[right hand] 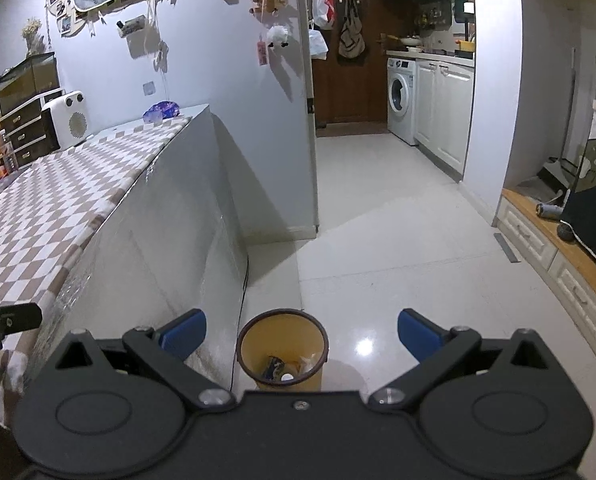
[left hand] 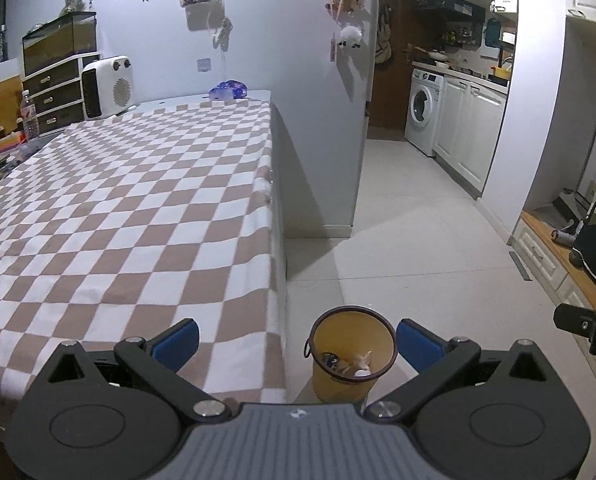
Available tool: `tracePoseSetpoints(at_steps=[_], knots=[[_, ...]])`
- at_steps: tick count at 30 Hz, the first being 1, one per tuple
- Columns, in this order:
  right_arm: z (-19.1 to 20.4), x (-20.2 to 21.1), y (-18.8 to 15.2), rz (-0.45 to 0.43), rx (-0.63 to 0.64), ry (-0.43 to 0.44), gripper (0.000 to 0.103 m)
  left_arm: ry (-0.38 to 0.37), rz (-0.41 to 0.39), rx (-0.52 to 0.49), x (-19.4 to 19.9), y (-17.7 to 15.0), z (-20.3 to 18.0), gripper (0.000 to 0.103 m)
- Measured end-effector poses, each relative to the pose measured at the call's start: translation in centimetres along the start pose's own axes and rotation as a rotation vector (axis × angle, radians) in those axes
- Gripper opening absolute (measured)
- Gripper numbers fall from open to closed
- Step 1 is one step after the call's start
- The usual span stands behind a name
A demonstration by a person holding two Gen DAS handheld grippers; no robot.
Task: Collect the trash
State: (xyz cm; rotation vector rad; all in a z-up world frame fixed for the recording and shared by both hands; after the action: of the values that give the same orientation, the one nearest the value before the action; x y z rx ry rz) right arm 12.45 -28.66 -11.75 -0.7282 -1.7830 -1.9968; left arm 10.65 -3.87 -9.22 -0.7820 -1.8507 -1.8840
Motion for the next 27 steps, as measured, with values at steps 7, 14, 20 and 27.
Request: tracePoseSetpoints(at_steps=[7,14,20,27], knots=[[1.0,1.0,-0.7,0.013,0.014,-0.013,0.103,0.006,0.004,-0.009,0.7,-0.8,0.7,0.103],[1.4,1.7,-1.3,0.023,0.025,-0.025,0.103,-0.002,0.027,-0.010,0.5,-1.7,0.4,0.103],[1.1,1.9,-1.8,0.035,0.024,-0.040,0.103,-0.002,0.043,-0.026,0.4,-2.1,-0.2,0.103],[1.0,2.1,-1.8,0.035,0.036,-0.051,0.103,-0.005,0.054,-0.024,0.1,-2.4,-0.5,0.103]])
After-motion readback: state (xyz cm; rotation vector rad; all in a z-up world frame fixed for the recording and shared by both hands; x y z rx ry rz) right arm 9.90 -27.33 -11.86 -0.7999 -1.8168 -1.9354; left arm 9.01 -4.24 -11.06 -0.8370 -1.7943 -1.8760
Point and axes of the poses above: each gripper's, at about its wrist camera, not at the fingertips, and x roughly against the way its jaws point, z to its left, y to its top, the point moved 9 cm from there along -x, roughly the way its jaws point, and after that the axes turned 3 degrees about -y, right-handed, at the moved point
